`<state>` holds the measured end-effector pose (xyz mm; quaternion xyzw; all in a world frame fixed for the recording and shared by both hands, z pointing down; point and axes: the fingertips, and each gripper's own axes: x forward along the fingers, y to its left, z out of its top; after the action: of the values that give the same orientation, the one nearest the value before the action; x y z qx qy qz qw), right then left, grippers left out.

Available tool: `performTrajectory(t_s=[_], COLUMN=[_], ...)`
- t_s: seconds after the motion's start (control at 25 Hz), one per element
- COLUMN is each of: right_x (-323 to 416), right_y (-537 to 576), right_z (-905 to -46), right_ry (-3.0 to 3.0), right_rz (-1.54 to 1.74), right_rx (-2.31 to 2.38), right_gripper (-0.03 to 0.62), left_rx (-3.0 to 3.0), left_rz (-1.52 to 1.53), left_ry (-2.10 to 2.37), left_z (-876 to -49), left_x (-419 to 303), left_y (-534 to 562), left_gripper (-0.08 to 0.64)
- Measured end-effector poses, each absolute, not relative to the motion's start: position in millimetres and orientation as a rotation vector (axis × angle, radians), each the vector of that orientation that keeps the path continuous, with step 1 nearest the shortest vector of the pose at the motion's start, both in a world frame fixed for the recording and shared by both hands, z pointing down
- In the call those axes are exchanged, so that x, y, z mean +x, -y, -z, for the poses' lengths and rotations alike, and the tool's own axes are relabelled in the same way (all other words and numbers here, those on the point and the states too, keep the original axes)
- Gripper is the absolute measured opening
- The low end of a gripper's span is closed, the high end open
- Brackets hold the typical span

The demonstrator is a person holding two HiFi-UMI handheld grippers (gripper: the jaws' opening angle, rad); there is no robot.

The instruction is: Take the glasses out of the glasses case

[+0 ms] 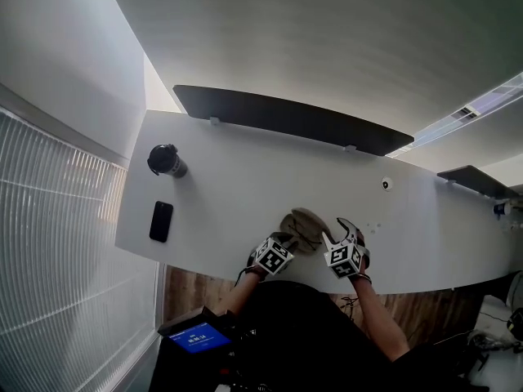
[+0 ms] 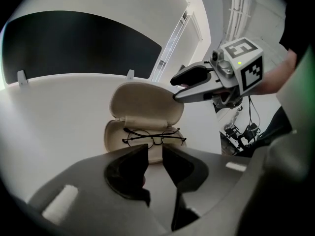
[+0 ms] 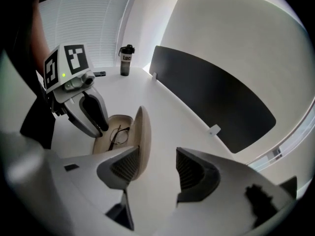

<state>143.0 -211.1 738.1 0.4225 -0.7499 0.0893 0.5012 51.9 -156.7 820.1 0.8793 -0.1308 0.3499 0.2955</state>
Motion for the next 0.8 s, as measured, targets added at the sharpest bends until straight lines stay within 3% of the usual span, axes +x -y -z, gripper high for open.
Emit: performTrajectory(t_s=[0.8], right_x=[181], right_y=[241], right_z=[-808], right_ry=[1.757], right_rz=[-0.379], right_rx=[0.966], right_gripper=[0.242], left_rx=[2.304], left_rz=[-0.872], left_ry=[0.37], left_z=[-821], left_x=[50], left_y=[166], left_gripper=[0.094])
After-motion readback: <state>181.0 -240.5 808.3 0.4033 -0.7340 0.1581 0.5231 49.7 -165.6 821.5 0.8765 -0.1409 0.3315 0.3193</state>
